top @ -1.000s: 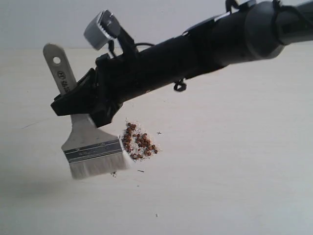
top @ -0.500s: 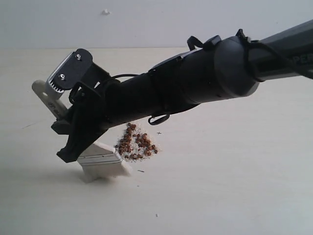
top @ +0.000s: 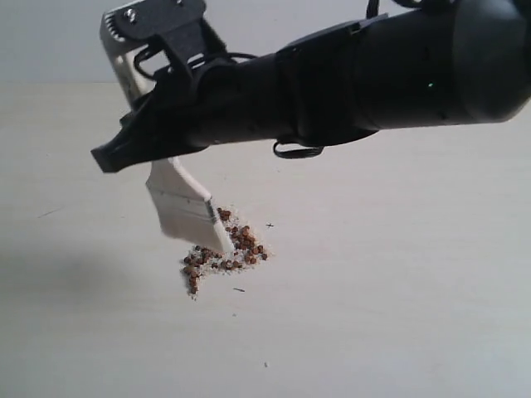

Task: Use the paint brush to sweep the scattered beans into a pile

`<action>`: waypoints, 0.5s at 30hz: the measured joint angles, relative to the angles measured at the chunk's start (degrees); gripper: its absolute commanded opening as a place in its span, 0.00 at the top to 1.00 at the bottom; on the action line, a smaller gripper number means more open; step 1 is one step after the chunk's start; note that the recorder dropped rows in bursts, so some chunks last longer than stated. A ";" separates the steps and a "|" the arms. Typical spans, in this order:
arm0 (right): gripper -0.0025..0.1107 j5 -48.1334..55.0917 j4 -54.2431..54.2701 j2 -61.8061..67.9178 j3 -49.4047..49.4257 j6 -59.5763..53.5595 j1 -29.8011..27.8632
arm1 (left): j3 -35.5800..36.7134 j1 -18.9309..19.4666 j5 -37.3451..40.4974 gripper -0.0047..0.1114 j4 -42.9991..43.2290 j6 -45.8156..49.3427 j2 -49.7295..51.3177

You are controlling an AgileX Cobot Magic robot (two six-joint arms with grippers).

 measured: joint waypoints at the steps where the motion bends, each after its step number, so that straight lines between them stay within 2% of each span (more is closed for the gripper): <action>1: 0.98 -2.05 0.00 -0.78 0.00 1.12 0.14 | 0.00 0.00 0.00 0.96 0.00 0.00 0.00; 4: 0.98 -10.63 0.10 -3.57 0.00 3.41 1.68 | 0.00 0.00 0.00 0.96 0.00 0.00 0.00; 7: 0.98 -19.71 0.12 -5.12 0.00 4.89 5.52 | 0.00 0.00 0.00 0.96 0.00 0.00 0.00; 10: 0.98 -28.20 -6.06 -5.13 0.60 12.83 10.90 | 0.00 0.00 0.00 0.96 0.00 0.00 0.00; 13: 0.98 -42.73 -22.62 -3.57 4.22 37.11 18.04 | 0.00 0.00 0.00 0.96 0.00 0.00 0.00; 14: 0.98 -51.27 -30.11 -2.45 6.54 48.62 20.74 | 0.00 0.00 0.00 0.96 0.00 0.00 0.00; 15: 0.98 -55.07 -33.27 -1.72 7.82 54.68 21.96 | 0.00 0.00 0.00 0.96 0.00 0.00 0.00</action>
